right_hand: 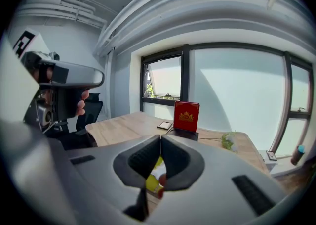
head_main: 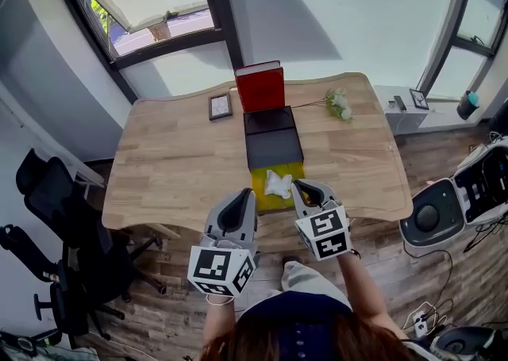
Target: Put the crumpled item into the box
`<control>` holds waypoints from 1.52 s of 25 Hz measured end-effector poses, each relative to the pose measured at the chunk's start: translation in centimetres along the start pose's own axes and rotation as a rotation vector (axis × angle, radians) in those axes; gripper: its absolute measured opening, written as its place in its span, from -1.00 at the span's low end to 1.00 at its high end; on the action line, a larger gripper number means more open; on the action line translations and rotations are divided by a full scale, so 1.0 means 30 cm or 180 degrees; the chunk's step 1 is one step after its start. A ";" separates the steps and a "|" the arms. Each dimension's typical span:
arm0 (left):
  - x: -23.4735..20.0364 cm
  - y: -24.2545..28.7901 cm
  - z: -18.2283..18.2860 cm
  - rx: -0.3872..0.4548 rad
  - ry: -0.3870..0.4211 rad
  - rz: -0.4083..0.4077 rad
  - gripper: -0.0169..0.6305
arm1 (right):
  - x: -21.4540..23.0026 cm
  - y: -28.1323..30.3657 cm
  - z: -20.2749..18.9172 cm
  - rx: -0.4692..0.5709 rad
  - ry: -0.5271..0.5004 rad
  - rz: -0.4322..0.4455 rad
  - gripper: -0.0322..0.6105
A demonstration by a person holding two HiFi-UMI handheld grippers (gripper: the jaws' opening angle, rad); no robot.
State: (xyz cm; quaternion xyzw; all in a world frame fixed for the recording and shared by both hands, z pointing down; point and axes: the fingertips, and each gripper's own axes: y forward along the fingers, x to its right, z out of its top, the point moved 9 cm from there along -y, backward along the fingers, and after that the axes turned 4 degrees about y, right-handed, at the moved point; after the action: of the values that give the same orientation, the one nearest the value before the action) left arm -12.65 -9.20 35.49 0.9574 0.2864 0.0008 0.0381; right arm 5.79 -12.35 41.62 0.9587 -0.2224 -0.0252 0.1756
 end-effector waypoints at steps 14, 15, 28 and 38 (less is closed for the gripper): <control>0.022 -0.057 0.003 0.0048 -0.0008 -0.0024 -0.86 | -0.036 -0.134 0.033 0.0276 0.0067 -0.0109 -0.82; 0.023 -0.060 0.003 0.0051 -0.0009 -0.0027 -0.86 | -0.038 -0.143 0.036 0.0298 0.0076 -0.0114 -0.81; 0.040 -0.120 0.005 0.0089 -0.0021 -0.0064 -0.86 | -0.089 -0.256 0.089 0.0576 0.0087 -0.0133 -0.82; 0.047 -0.176 0.005 0.0128 -0.0010 -0.0046 -0.86 | -0.140 -0.327 0.109 0.0712 0.0041 -0.0119 -0.82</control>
State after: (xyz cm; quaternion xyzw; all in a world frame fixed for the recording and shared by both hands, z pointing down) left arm -14.36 -4.03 34.94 0.9559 0.2931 -0.0066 0.0194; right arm 5.69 -3.35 35.02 0.9764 -0.2047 0.0027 0.0684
